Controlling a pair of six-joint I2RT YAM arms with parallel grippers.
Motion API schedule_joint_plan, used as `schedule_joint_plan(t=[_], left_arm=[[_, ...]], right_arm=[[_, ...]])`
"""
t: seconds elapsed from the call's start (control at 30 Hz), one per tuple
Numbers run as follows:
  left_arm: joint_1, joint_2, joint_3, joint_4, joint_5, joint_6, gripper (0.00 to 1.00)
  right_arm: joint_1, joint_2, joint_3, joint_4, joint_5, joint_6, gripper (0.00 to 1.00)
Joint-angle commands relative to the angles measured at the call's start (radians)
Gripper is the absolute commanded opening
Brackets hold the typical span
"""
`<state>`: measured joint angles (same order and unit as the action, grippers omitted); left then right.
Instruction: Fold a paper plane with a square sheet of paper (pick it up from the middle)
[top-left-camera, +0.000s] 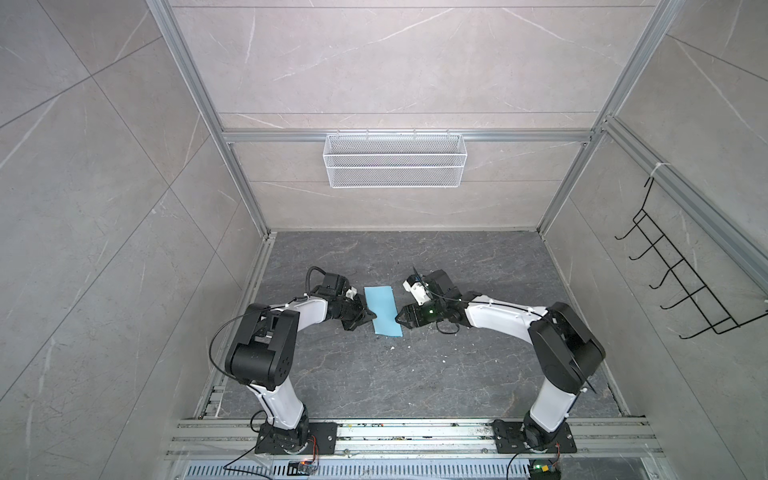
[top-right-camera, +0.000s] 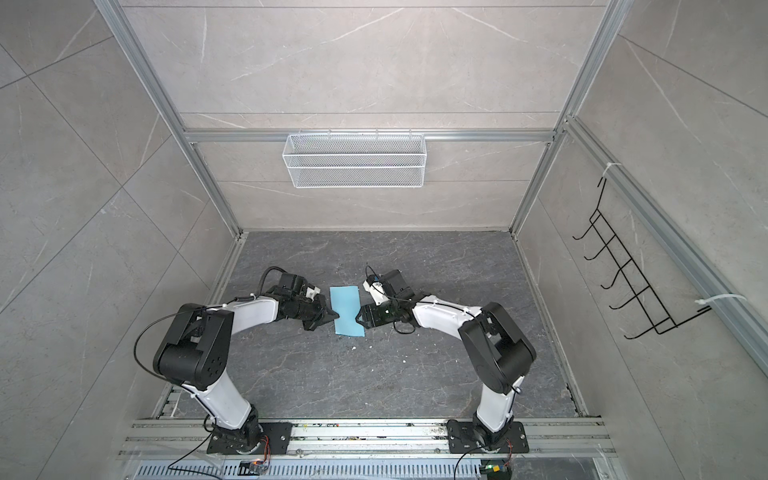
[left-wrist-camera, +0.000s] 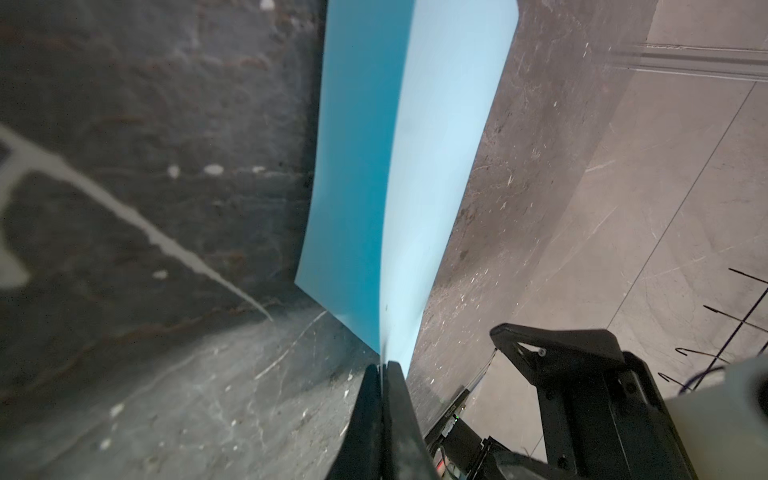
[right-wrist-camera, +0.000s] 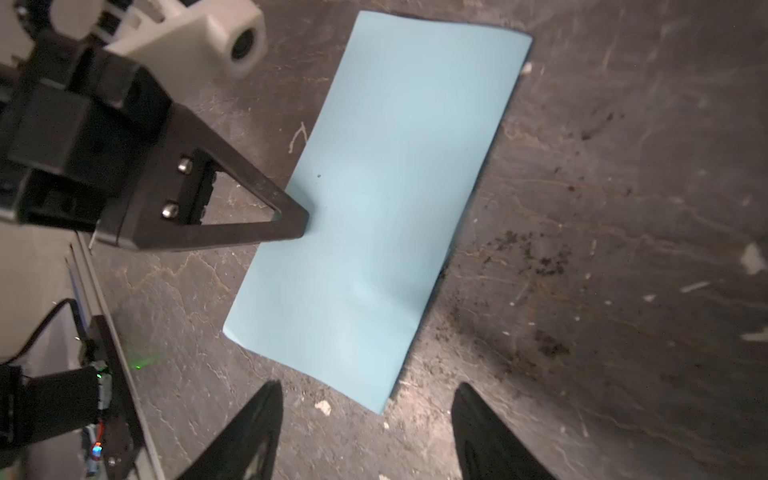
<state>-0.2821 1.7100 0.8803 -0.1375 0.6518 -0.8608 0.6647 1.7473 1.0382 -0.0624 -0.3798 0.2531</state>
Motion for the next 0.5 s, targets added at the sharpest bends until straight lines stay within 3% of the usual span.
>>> schedule_joint_plan(t=[0.0, 0.17, 0.47], left_arm=[[-0.015, -0.05, 0.014, -0.077, -0.038, -0.089, 0.0], [-0.022, -0.052, 0.037, -0.113, -0.056, -0.139, 0.0], [-0.025, -0.039, 0.055, -0.137, -0.057, -0.167, 0.0]], right_arm=[[0.067, -0.075, -0.069, 0.105, 0.13, -0.207, 0.69], [0.182, -0.108, -0.134, 0.227, 0.275, -0.347, 0.68], [0.332, 0.013, -0.124, 0.325, 0.446, -0.509, 0.67]])
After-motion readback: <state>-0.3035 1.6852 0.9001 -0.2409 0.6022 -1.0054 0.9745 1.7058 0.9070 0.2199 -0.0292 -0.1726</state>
